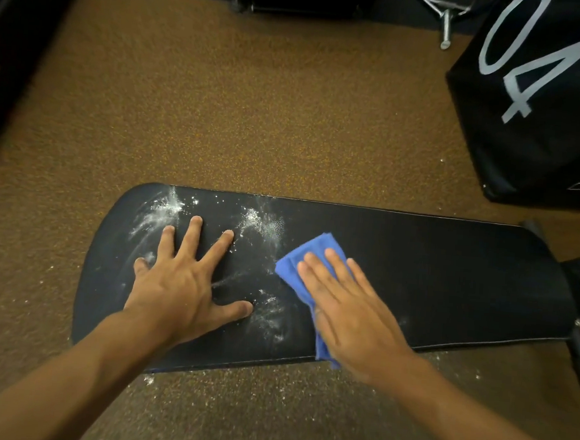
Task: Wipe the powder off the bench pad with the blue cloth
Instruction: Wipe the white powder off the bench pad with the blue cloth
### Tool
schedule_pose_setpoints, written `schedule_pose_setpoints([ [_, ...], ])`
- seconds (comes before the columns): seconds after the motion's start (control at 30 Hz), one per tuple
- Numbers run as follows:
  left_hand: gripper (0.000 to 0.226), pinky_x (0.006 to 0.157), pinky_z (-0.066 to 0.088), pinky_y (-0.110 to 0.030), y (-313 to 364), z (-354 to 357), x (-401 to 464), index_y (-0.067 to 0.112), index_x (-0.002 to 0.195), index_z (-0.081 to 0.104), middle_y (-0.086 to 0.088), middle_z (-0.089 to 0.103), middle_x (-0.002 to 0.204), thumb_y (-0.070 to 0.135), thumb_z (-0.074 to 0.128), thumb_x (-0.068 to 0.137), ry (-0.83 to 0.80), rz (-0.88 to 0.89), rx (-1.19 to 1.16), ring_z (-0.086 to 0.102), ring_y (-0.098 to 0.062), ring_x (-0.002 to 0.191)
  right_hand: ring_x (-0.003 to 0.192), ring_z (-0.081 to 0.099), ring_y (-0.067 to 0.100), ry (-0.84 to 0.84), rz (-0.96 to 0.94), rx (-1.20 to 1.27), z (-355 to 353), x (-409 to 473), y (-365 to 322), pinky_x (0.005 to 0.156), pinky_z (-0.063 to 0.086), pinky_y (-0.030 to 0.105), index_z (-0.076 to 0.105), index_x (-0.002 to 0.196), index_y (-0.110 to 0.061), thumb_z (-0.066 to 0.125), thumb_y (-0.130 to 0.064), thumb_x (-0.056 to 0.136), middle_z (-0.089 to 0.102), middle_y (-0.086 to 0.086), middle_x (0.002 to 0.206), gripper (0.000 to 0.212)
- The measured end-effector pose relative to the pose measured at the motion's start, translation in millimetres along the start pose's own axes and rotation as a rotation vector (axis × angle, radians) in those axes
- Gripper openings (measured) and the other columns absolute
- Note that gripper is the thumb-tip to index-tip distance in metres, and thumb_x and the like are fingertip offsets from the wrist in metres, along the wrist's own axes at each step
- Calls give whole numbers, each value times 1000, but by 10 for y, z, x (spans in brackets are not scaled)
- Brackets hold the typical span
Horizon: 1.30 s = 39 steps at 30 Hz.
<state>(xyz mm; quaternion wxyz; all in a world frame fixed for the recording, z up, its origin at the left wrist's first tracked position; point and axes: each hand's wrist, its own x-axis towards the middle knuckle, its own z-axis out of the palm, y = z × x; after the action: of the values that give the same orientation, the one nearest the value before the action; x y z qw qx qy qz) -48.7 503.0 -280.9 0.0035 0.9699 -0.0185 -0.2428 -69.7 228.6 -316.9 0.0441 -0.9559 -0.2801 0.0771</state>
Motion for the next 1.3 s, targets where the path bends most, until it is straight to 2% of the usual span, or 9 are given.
schedule_pose_setpoints([
  [0.17, 119, 113, 29, -67, -6, 4, 9, 47, 155, -15, -1, -19, 167, 100, 34, 61, -8, 8, -9, -7, -39, 153, 156, 5, 30, 82, 304, 28, -3, 548, -115, 125, 11, 52, 17, 161, -14, 14, -32, 97, 16, 3, 169, 66],
  [0.37, 120, 113, 31, -67, -1, -10, 3, 47, 155, -16, 0, -20, 167, 101, 34, 61, -9, -4, -6, -7, -38, 153, 156, -3, 21, -19, -15, -6, 36, -252, 30, 126, 6, 45, 14, 162, -19, 22, -31, 104, 10, -2, 169, 59],
  [0.47, 119, 113, 30, -67, -5, -15, 14, 47, 155, -17, 0, -20, 167, 101, 35, 61, -18, -1, -5, -8, -39, 153, 156, 4, 25, 37, 251, -17, 18, -37, 340, 125, 12, 49, 18, 160, -18, 18, -32, 100, 19, 1, 168, 62],
  [0.57, 120, 113, 30, -67, 2, -7, 26, 48, 155, -15, 1, -18, 167, 101, 35, 60, -22, -3, -8, -7, -39, 153, 155, 10, 34, 124, 438, 24, 21, 299, -44, 124, 15, 55, 20, 160, -13, 18, -33, 97, 21, 5, 167, 66],
  [0.73, 121, 114, 30, -67, -8, -15, 13, 48, 155, -14, 1, -18, 168, 101, 37, 60, -16, -10, -19, -7, -38, 154, 156, -4, 23, 19, 65, 19, 75, -317, -298, 126, 7, 48, 12, 161, -17, 26, -31, 105, 9, 0, 169, 60],
  [0.87, 119, 114, 28, -67, 2, -20, 14, 47, 155, -16, 1, -20, 167, 100, 37, 63, -28, -8, -10, -8, -38, 153, 156, 6, 28, 59, 336, -2, 38, -270, 283, 124, 14, 51, 17, 160, -17, 19, -31, 99, 20, 4, 168, 63],
  [0.93, 119, 114, 29, -68, 4, -17, 22, 48, 154, -16, 1, -19, 167, 101, 37, 62, -34, -8, -9, -8, -38, 153, 155, 11, 35, 98, 461, 10, 11, 71, 140, 124, 16, 55, 20, 160, -13, 17, -33, 97, 20, 6, 168, 66],
  [1.13, 121, 114, 29, -68, -10, -22, 19, 48, 155, -16, 1, -19, 167, 101, 37, 60, -32, -8, -20, -8, -38, 153, 156, -7, 20, 0, 93, 3, 41, -325, -80, 126, 3, 46, 10, 162, -18, 23, -31, 105, 6, -2, 169, 60],
  [1.3, 120, 113, 28, -68, -7, -10, 32, 49, 154, -16, 2, -19, 167, 101, 37, 60, -32, -6, -13, -8, -39, 153, 156, 5, 30, 75, 452, 17, 6, -35, 368, 125, 11, 51, 14, 161, -17, 10, -35, 96, 15, 3, 169, 67],
])
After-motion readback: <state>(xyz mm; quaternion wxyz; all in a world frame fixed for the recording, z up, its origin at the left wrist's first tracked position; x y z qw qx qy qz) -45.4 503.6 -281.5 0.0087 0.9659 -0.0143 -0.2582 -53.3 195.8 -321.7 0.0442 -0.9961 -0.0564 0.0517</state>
